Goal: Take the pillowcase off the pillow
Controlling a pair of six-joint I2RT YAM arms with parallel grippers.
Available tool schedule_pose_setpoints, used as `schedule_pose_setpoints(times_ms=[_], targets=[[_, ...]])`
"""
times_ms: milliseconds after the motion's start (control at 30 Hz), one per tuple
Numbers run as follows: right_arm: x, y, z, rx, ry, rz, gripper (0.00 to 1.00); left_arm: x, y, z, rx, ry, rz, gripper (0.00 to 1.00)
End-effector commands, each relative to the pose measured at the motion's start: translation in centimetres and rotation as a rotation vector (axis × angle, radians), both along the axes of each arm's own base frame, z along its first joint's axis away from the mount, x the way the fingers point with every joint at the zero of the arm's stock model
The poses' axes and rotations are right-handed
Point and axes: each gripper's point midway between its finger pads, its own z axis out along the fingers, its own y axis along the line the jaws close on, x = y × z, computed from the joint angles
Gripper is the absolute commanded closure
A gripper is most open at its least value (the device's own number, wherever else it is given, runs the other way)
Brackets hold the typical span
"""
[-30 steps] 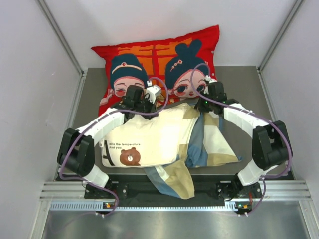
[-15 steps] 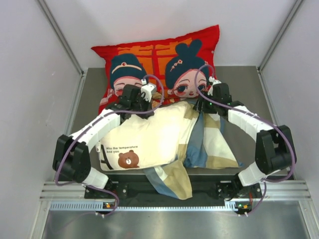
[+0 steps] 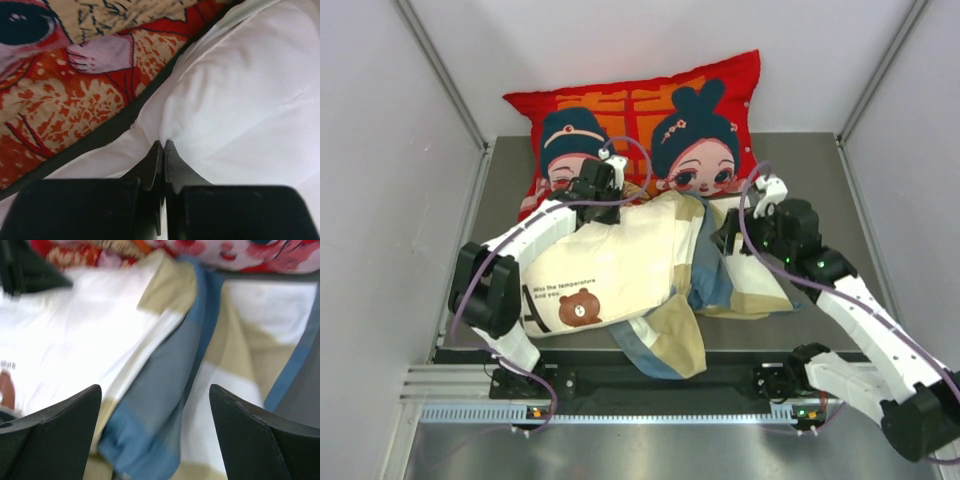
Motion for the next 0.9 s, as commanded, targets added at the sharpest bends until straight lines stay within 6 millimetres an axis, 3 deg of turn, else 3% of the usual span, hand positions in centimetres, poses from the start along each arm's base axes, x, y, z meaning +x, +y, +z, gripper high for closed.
schedule_pose_setpoints(times_ms=[0,133,233,333,400,467,500,533,633,700,767,800,867], targets=[[-4.6,1.0,-5.6,-0.041,0.152,0.048,0.12,4.7,1.3,3.7,0.022,-0.151,0.149,1.00],[-8.3,2.2,-8.6,-0.018,0.215,0.066,0.11,6.3,1.8,3.8,0.077,-0.139,0.191,1.00],[-9.5,2.9,-10.8,0.011,0.262,0.057,0.11,6.7,1.8,3.3,0.102,-0.126,0.183,1.00],[-8.9,3.0,-11.6,0.025,0.264,0.025,0.11,6.6,1.6,3.5,0.102,-0.131,0.167,1.00],[-8.0,3.6,-11.1,0.037,0.232,0.026,0.11,6.3,1.6,4.2,0.099,-0.145,0.157,0.97],[-7.3,4.0,-11.6,0.019,0.236,0.032,0.11,5.7,1.4,4.5,0.106,-0.159,0.136,0.86],[-6.8,4.6,-11.9,0.014,0.242,0.037,0.11,5.3,1.3,5.4,0.103,-0.182,0.122,0.58],[-6.6,5.0,-12.0,0.017,0.246,0.046,0.11,5.0,1.3,6.2,0.119,-0.211,0.110,0.49],[-5.8,6.2,-12.5,0.019,0.246,0.067,0.12,3.1,-0.4,9.6,0.143,-0.324,0.074,0.01],[-5.5,6.7,-13.1,0.012,0.254,0.076,0.22,1.0,-2.2,11.9,0.143,-0.389,0.048,0.01],[-5.3,6.9,-13.3,0.010,0.258,0.068,0.34,-1.7,-4.4,11.9,0.141,-0.399,-0.013,0.01],[-4.8,7.2,-12.9,0.024,0.240,0.067,0.46,-2.9,-4.8,12.6,0.123,-0.412,-0.028,0.01],[-4.5,7.4,-12.7,0.029,0.232,0.065,0.57,-5.7,-5.8,10.4,0.125,-0.374,-0.072,0.01]])
